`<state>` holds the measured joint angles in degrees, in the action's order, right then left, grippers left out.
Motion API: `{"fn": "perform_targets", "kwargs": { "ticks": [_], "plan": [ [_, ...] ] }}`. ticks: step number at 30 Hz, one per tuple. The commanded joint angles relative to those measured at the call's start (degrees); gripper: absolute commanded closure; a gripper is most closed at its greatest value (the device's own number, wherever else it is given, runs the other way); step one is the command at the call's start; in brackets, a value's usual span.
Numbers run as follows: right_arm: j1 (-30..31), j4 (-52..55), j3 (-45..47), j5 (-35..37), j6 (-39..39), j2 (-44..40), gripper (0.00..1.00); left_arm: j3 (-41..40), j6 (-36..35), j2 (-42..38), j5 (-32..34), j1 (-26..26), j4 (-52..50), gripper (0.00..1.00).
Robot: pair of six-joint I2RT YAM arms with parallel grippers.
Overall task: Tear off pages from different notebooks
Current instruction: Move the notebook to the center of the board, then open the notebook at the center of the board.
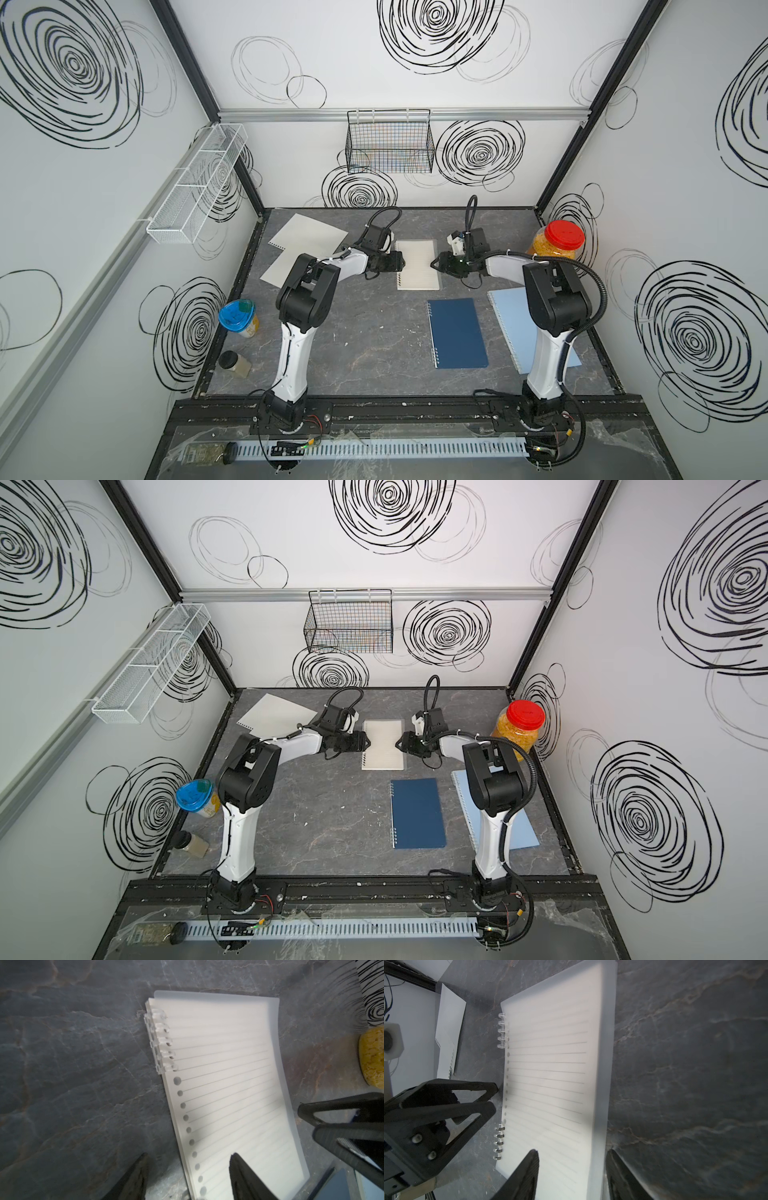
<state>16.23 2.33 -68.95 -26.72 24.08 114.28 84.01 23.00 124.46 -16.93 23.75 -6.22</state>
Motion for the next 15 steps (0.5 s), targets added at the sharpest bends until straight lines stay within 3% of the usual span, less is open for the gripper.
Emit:
{"fn": "perform_targets", "kwargs": {
  "ticks": [1,15],
  "plan": [
    [-0.27,0.24,-0.07,0.85,0.19,0.94,0.45,2.04,-1.41,1.55,-1.20,0.52,-0.59,0.37],
    [-0.24,0.27,-1.10,-1.04,0.20,2.79,0.46,2.90,-0.47,2.97,-3.87,1.57,-0.11,0.43]
  ]
}}
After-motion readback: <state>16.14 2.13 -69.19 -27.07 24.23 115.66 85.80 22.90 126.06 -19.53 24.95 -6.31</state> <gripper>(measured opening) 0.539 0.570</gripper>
